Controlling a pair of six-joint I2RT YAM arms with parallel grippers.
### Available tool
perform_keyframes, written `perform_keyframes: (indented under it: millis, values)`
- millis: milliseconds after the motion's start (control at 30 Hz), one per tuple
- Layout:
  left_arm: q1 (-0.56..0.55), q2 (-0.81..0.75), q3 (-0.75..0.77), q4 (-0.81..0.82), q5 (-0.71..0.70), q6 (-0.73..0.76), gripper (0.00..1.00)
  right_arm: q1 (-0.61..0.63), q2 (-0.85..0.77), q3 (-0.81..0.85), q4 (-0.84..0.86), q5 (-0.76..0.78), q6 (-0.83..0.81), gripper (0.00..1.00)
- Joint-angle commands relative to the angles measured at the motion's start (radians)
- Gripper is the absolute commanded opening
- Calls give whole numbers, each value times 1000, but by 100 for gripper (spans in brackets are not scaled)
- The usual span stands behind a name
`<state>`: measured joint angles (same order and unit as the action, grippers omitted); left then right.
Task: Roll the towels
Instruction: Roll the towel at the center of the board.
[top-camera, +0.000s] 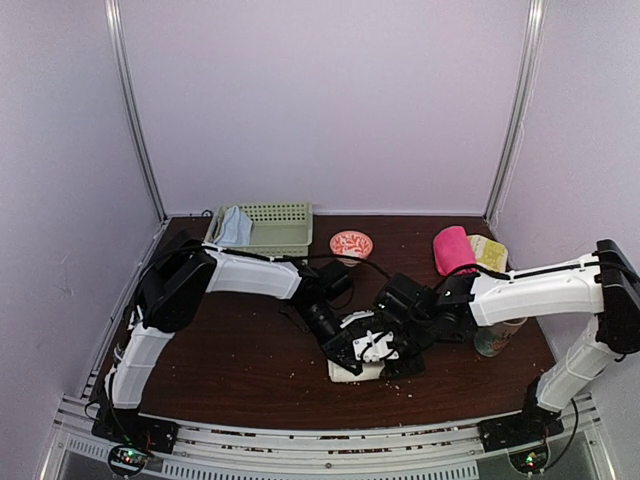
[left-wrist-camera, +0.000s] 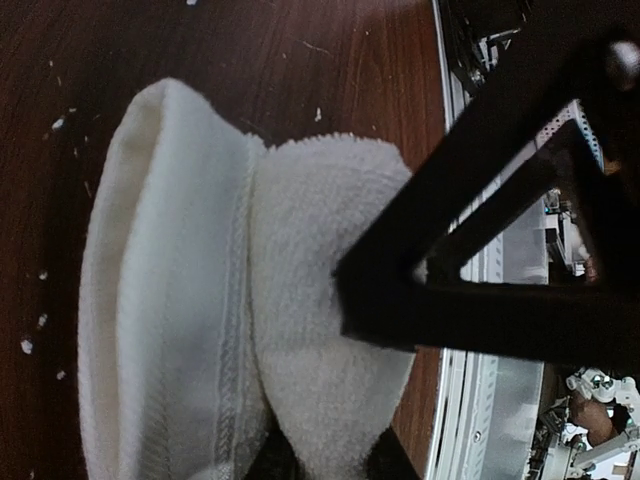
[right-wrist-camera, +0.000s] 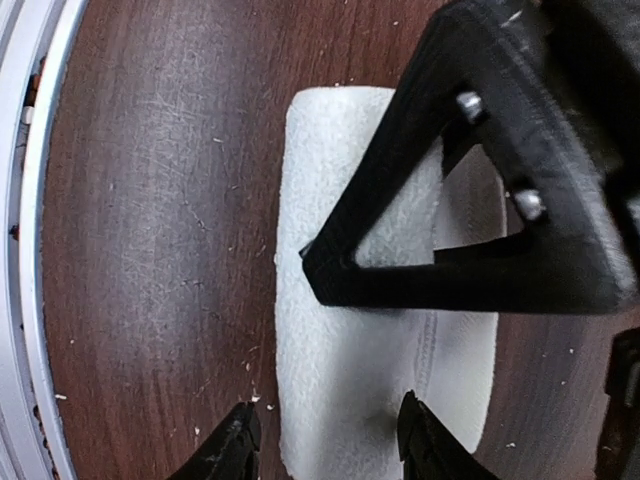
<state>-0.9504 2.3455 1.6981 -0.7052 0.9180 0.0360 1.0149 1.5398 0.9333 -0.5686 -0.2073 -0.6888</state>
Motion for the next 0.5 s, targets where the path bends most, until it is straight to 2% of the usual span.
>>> perform_keyframes:
  millis: [0, 100, 200, 267, 467]
  values:
    - [3, 66, -17, -63, -103, -10, 15, 18, 55, -27, 125, 40, 32, 47]
    - [7, 49, -20, -48, -137, -15, 17, 18, 95, -29, 116, 16, 34, 27]
    - [17, -28, -79, 49, -221, -46, 27, 10, 114, -16, 65, -43, 27, 11]
    - [26, -109, -161, 138, -291, -68, 38, -12, 128, 5, 9, -124, 21, 8]
    - [65, -359, -389, 395, -424, -167, 51, -114, 195, 69, -107, -324, 17, 6]
